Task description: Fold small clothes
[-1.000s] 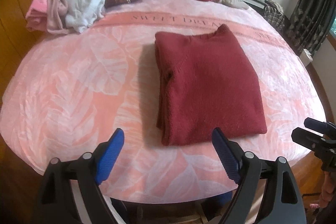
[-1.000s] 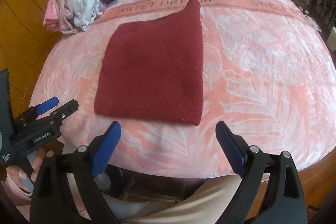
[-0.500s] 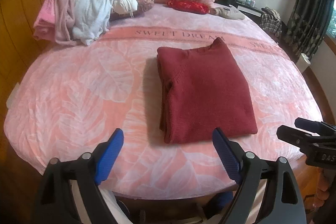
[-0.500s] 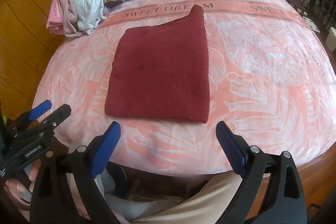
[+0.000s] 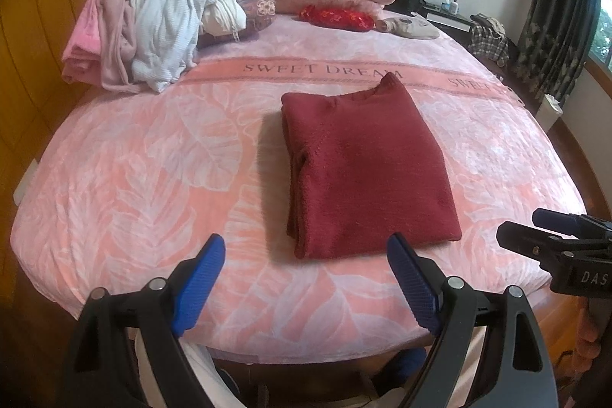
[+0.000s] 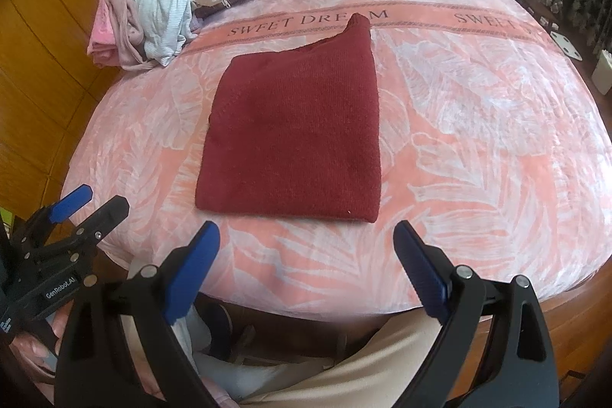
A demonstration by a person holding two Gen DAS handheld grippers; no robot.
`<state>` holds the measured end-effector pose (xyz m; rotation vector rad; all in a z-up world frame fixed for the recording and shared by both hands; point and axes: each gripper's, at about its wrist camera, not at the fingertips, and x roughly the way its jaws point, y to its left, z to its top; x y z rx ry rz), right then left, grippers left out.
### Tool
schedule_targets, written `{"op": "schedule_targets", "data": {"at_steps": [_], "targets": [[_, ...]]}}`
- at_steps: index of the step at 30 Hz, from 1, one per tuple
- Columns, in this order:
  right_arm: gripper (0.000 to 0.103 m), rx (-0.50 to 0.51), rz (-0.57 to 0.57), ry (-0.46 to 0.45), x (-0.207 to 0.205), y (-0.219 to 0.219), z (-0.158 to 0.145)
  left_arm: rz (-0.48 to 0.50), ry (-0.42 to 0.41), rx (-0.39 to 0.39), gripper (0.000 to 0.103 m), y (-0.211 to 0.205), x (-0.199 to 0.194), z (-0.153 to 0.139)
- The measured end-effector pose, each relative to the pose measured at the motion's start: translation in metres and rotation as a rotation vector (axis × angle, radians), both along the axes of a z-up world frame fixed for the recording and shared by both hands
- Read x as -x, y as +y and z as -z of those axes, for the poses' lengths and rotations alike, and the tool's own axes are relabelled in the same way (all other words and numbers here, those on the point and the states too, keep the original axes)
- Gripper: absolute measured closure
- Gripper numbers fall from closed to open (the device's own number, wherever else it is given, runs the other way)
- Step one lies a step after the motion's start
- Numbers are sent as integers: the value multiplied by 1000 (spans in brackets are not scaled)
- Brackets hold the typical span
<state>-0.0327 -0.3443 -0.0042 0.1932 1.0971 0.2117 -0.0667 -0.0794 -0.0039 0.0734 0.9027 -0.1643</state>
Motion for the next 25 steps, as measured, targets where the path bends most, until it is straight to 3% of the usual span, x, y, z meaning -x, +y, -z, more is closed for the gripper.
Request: {"op": "schedule_targets", "data": {"at_steps": [25], "targets": [[11, -4, -5, 4, -1, 3, 5, 3, -6, -5, 16, -3, 2, 1]]}}
